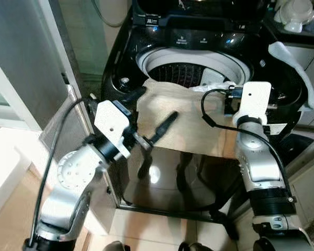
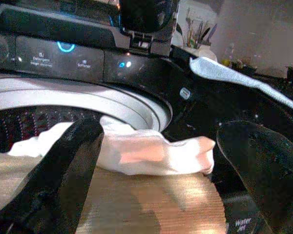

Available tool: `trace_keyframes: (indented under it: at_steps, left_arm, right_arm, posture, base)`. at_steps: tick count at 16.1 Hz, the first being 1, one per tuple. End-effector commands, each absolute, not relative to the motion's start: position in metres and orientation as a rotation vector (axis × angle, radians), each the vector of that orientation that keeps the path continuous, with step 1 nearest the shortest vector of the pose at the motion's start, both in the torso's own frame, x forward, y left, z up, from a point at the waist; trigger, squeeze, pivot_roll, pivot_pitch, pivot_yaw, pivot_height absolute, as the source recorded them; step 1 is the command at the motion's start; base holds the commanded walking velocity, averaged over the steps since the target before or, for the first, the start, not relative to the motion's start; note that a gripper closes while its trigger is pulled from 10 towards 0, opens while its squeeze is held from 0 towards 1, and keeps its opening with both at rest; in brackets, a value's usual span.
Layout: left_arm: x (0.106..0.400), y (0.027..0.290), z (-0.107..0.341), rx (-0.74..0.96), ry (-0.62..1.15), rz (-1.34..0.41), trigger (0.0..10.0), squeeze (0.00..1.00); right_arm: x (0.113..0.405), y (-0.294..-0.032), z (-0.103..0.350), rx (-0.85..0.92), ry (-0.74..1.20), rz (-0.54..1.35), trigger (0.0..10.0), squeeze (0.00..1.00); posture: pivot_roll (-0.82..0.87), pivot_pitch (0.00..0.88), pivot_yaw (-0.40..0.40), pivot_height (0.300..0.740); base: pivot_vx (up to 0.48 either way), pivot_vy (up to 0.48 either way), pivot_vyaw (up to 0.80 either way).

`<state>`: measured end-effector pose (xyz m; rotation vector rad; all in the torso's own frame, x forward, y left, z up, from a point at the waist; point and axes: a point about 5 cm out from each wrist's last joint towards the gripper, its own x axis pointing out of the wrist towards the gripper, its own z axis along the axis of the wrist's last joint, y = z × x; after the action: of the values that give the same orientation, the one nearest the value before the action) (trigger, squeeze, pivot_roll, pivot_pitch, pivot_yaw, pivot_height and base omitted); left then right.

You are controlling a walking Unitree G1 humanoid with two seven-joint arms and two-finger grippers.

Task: Clothes washing

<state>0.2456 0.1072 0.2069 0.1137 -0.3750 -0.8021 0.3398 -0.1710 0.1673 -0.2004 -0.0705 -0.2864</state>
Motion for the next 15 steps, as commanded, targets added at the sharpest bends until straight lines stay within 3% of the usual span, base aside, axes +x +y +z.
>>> trace_keyframes:
  at_steps: [1,6,8,12,15]
  left_arm:
    - [0.244,0.106,0.201,0.114,-0.336,-0.840,10.0,0.00]
    - [0.243,0.102,0.210,0.066,-0.353,-0.861,10.0,0.00]
    - [0.244,0.104,0.219,0.055,-0.373,-0.854,10.0,0.00]
    - [0.248,0.103,0.223,0.065,-0.380,-0.823,10.0,0.00]
    - [0.253,0.107,0.223,0.100,-0.379,-0.763,10.0,0.00]
  right_arm:
    - [0.341,-0.173,0.167,-0.178,-0.051,-0.292,10.0,0.00]
    - [0.355,-0.178,0.151,-0.172,0.028,-0.316,10.0,0.00]
    - [0.382,-0.182,0.161,-0.226,0.010,-0.328,10.0,0.00]
    - [0.411,-0.138,0.191,-0.249,0.006,-0.173,10.0,0.00]
    - [0.415,-0.128,0.209,-0.214,-0.081,-0.156,10.0,0.00]
  posture:
    - [0.06,0.005,-0.035,0.740]
    - [0.07,0.015,-0.023,0.740]
    - [0.09,0.021,-0.013,0.740]
    - [0.10,0.025,-0.007,0.740]
    - [0.11,0.027,-0.015,0.740]
  base:
    - [0.000,0.000,0.00]
    - [0.000,0.000,0.00]
    - [0.000,0.000,0.00]
    - [0.000,0.000,0.00]
    - [0.000,0.000,0.00]
